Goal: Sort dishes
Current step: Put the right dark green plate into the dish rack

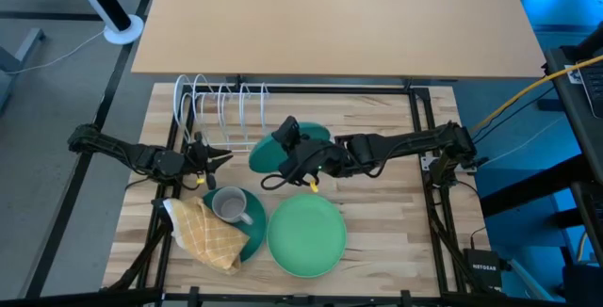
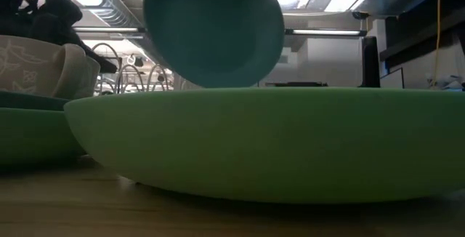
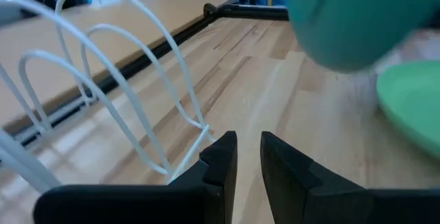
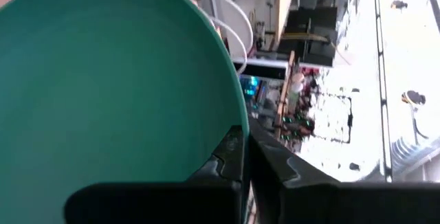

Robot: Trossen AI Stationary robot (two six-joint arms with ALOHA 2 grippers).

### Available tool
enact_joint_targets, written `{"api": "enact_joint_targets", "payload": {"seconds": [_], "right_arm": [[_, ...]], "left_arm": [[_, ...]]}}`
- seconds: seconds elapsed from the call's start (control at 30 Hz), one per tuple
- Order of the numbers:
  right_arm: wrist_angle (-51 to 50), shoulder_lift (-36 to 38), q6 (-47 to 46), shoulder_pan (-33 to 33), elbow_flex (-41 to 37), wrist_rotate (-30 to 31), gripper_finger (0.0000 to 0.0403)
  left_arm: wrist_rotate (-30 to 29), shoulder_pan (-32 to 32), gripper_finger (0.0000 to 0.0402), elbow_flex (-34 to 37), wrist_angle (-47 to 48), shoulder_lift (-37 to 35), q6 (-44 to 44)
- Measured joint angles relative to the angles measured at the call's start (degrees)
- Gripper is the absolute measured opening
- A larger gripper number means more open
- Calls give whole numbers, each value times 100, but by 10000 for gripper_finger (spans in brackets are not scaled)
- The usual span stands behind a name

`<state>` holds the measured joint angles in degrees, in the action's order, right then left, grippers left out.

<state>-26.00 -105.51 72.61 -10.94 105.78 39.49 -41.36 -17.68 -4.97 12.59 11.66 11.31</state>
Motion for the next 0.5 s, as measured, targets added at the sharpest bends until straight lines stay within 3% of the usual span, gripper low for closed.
{"api": "enact_joint_targets", "payload": {"seconds": [0.4, 0.5], "right_arm": [[706, -273, 595, 488, -11, -320, 12], [713, -307, 595, 542, -11, -270, 10]], "left_arm": [[-17, 55, 59, 35, -544, 17, 1968], [-18, 55, 59, 26, -601, 13, 2061]]}}
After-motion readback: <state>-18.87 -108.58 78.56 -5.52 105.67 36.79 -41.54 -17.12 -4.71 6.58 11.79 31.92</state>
